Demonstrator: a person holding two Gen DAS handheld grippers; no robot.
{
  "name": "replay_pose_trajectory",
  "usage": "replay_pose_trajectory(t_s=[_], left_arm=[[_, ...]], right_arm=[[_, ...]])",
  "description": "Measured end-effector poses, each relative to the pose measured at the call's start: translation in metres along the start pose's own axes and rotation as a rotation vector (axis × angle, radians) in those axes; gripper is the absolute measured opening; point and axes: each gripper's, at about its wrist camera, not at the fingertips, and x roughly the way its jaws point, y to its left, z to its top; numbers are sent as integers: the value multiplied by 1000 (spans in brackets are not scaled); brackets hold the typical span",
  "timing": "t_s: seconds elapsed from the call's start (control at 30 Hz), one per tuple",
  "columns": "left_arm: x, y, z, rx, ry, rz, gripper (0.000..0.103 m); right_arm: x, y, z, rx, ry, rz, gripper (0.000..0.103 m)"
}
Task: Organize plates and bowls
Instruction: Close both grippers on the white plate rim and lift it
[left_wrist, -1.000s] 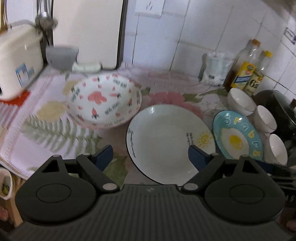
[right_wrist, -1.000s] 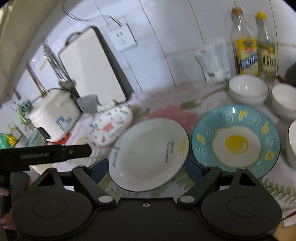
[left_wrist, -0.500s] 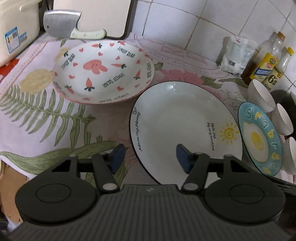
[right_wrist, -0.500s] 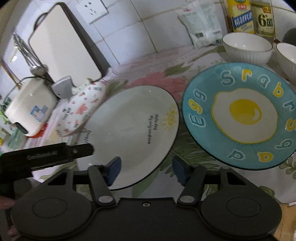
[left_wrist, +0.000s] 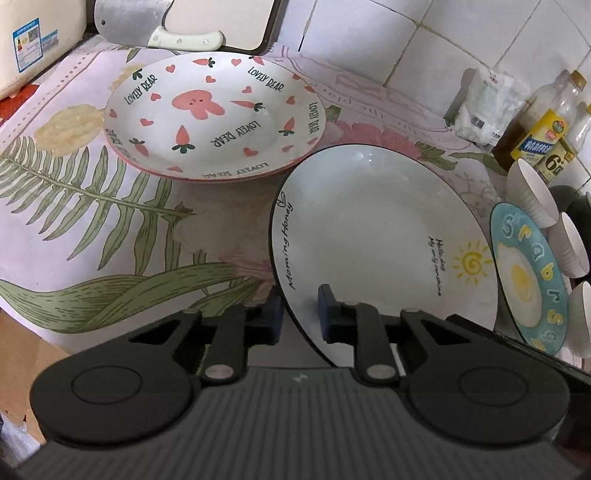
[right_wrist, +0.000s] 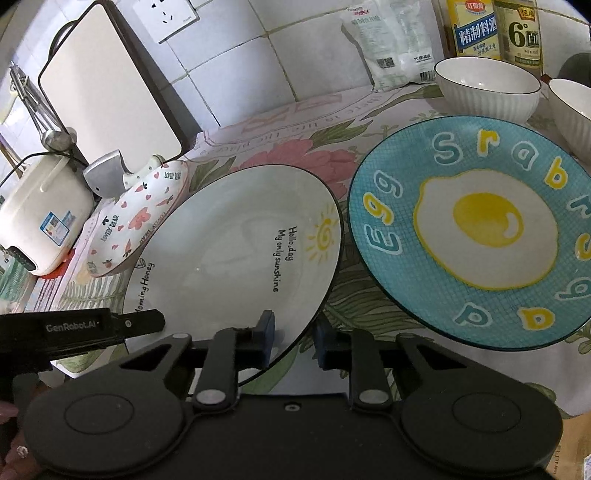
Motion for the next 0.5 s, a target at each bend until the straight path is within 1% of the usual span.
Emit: replay_pose_trajectory(t_s=[0.1,0.17,0.23,0.27,0.33,0.5], left_arm=[[0,-3,0,9,1,14,19],[-2,-7,0,25,-2,35,19],[-6,-8,0,34,-15,48,19],[-9,-8,0,40,-9,47,19],[-13,-5,-2,23,10,29,19],[-31,-11,-12,36,0,15,19]], right_arm=[[0,2,0,-4,2,-7,27],[-1,5,1,-32,9,-14,27],[-6,8,0,-53,4,0,26],[-10,11,0,-78,-5,5,26],[-17,11,3,-68,5,11,26],[-34,10,7,-59,-6,27,26]])
